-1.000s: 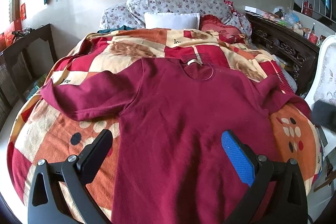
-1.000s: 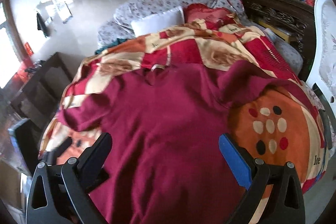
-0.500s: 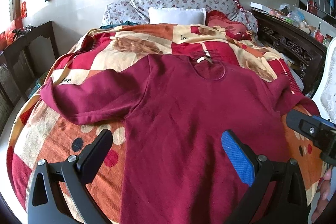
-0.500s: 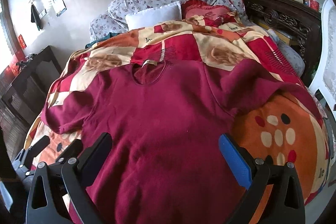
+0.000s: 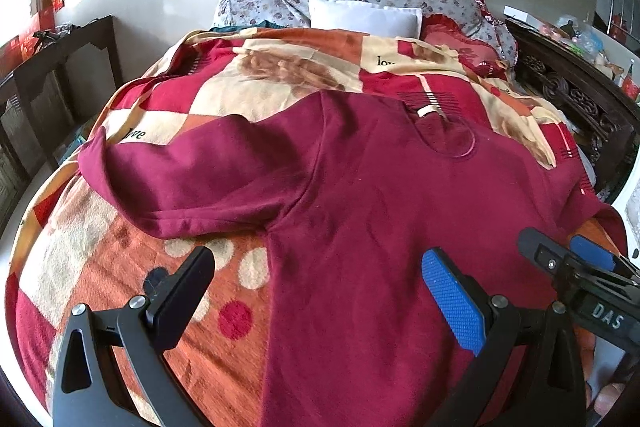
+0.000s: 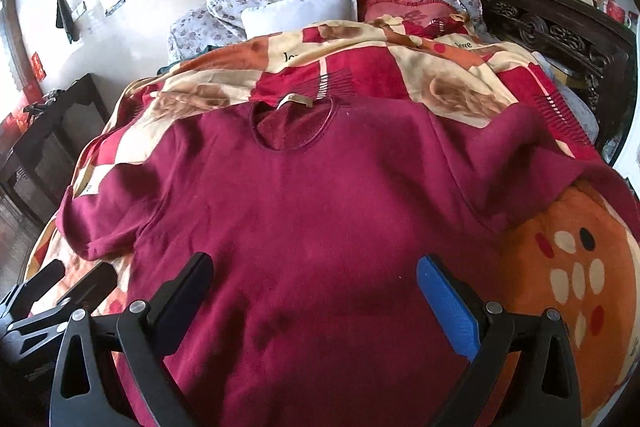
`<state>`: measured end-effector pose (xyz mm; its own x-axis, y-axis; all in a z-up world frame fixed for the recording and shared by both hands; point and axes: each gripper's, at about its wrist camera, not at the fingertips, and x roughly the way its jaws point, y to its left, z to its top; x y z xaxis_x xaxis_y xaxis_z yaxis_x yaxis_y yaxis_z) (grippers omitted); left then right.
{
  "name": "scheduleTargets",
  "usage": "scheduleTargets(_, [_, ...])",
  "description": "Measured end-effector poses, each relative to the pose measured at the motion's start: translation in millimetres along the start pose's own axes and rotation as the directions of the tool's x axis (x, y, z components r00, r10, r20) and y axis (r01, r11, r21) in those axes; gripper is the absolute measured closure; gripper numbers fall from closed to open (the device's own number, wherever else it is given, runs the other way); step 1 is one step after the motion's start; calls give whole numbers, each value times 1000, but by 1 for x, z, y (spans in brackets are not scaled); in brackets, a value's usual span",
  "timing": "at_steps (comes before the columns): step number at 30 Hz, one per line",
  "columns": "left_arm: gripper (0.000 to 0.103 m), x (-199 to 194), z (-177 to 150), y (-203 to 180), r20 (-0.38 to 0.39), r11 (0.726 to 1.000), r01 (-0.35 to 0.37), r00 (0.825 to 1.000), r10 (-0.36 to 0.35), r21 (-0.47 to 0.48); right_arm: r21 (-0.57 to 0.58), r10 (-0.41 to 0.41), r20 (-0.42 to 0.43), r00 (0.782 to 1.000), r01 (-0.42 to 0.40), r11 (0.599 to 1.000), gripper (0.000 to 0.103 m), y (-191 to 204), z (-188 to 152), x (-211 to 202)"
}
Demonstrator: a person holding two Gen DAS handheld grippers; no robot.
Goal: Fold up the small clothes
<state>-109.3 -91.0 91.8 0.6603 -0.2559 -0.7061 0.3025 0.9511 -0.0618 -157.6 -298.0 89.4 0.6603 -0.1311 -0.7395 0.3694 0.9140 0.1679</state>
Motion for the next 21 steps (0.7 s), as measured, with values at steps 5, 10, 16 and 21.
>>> scheduleTargets(5, [0,12,1,20,-35,999,15,999,-16,-35,-21,-7,-32,999,6,1000,0,9,-4,25])
scheduleTargets(10, [0,19,9,69,-44,994,-13,999,8,-111,-49,27,-42,999,-29,998,0,22,-9,36])
scheduleTargets(16, [0,27,32,162,-33,955,-118,993,113,-273,-56,58,-33,998,-60,997,0,29,-4,38])
scheduleTargets(21, [0,44,62,222,-56,905,-218,975,213,-365,-65,75,-45,996,-78,995,0,35,-3,41])
